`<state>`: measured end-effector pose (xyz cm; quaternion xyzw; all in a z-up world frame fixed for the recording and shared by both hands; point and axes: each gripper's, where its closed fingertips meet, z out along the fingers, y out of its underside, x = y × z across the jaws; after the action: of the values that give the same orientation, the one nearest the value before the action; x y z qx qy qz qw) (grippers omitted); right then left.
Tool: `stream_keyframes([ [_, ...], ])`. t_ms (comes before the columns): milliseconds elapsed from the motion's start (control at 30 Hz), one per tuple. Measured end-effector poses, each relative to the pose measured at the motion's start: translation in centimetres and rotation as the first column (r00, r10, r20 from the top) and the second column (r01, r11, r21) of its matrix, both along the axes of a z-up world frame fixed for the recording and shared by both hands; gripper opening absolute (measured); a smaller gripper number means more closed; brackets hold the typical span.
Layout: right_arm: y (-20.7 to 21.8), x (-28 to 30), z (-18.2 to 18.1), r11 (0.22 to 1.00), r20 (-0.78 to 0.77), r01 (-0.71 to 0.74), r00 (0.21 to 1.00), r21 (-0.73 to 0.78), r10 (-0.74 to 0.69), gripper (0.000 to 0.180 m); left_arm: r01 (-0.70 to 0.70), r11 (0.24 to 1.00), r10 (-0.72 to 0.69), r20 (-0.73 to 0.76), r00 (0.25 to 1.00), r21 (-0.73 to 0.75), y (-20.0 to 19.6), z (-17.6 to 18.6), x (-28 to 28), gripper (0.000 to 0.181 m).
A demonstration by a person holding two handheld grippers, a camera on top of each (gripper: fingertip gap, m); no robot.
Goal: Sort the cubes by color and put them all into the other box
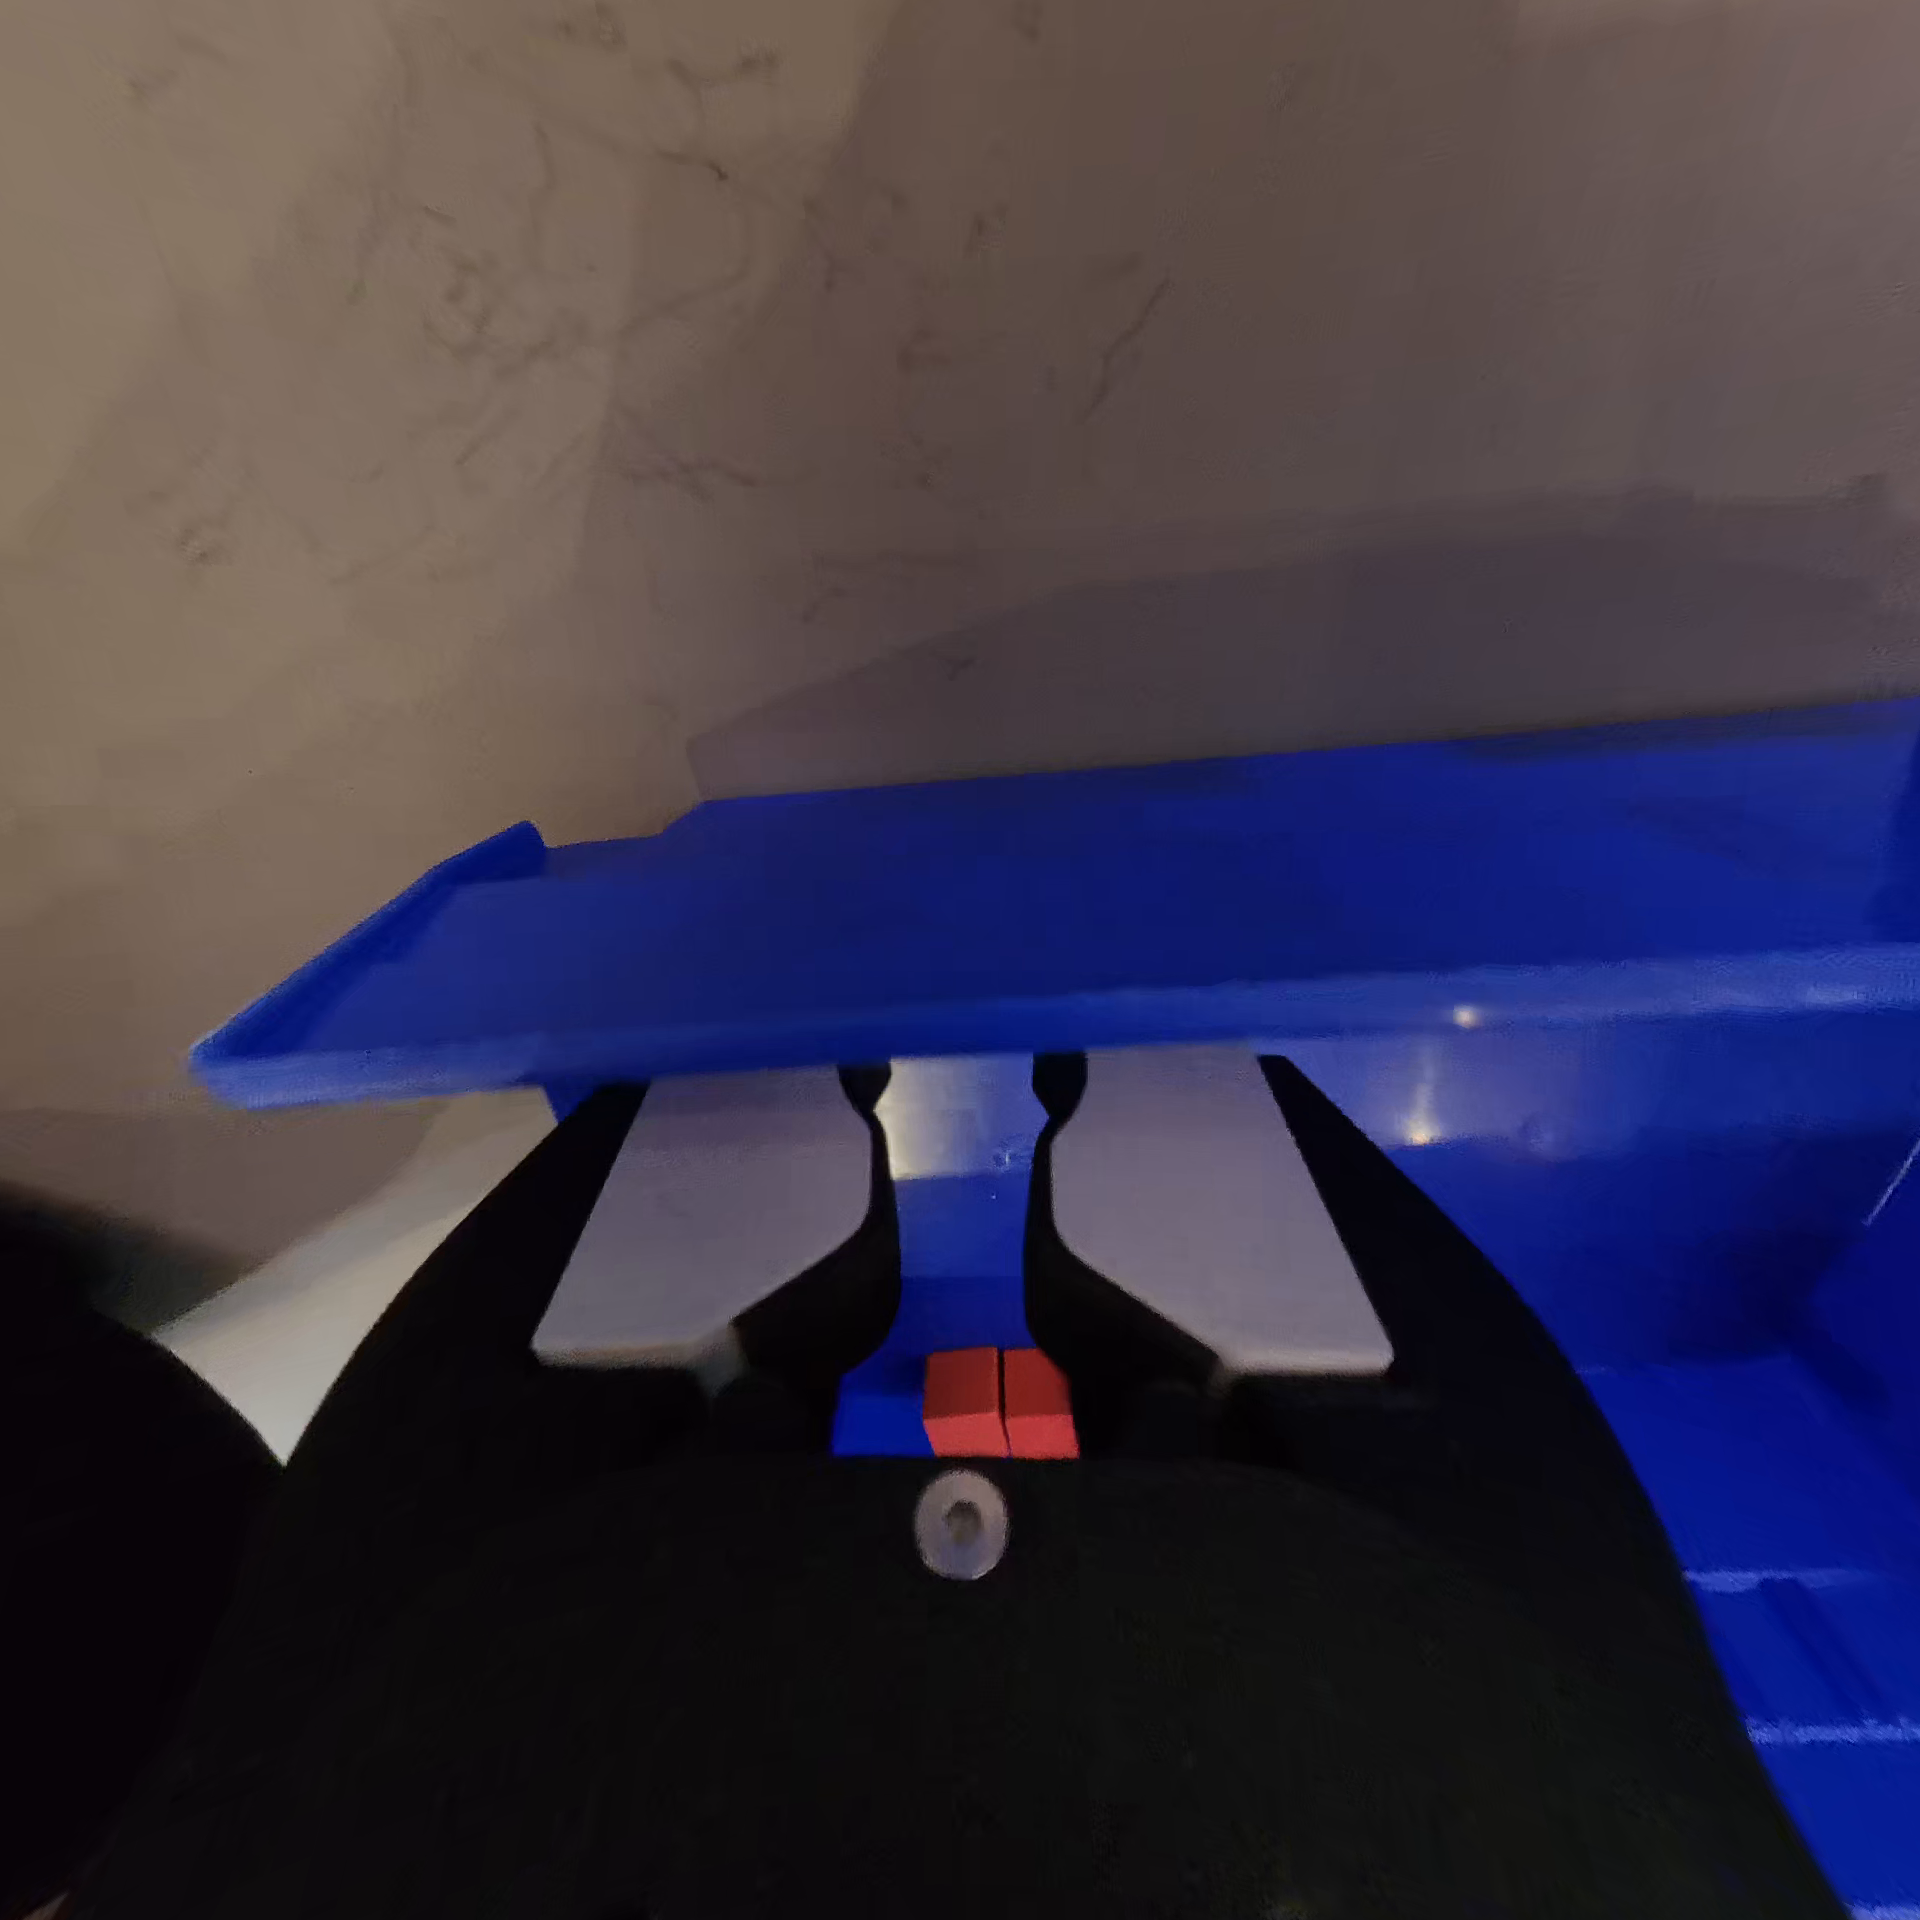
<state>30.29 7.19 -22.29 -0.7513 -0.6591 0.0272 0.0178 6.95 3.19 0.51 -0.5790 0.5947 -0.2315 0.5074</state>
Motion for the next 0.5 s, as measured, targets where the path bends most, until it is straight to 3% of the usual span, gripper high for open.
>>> stream_keyframes([
  [167, -0.3, 0.7, 1.9, 0.999, -0.014, 0.035, 0.999, 0.025, -0.035, 0.023, -0.002, 1.0, 0.002, -0.023, 1.0, 0.012, -0.2, -0.1, 0.0, 0.0],
  [233, -0.8, 1.1, 2.1, 0.999, -0.009, 0.05, 0.999, 0.004, -0.05, 0.013, 0.001, 1.0, 0.0, -0.023, 1.0, 0.014, -0.4, 0.0, 0.0, 0.0],
  [367, -1.6, 1.8, 1.1, 0.994, 0.033, 0.072, 0.997, -0.079, -0.07, 0.0, 0.0, 1.0, 0.0, -0.029, 1.0, 0.016, -0.5, -0.1, 0.1, 0.0],
  [500, -1.6, 1.5, 0.1, 0.993, 0.042, 0.061, 0.998, -0.104, -0.056, 0.0, 0.001, 1.0, -0.001, -0.04, 0.999, 0.019, -0.6, -0.3, 0.3, 0.0],
])
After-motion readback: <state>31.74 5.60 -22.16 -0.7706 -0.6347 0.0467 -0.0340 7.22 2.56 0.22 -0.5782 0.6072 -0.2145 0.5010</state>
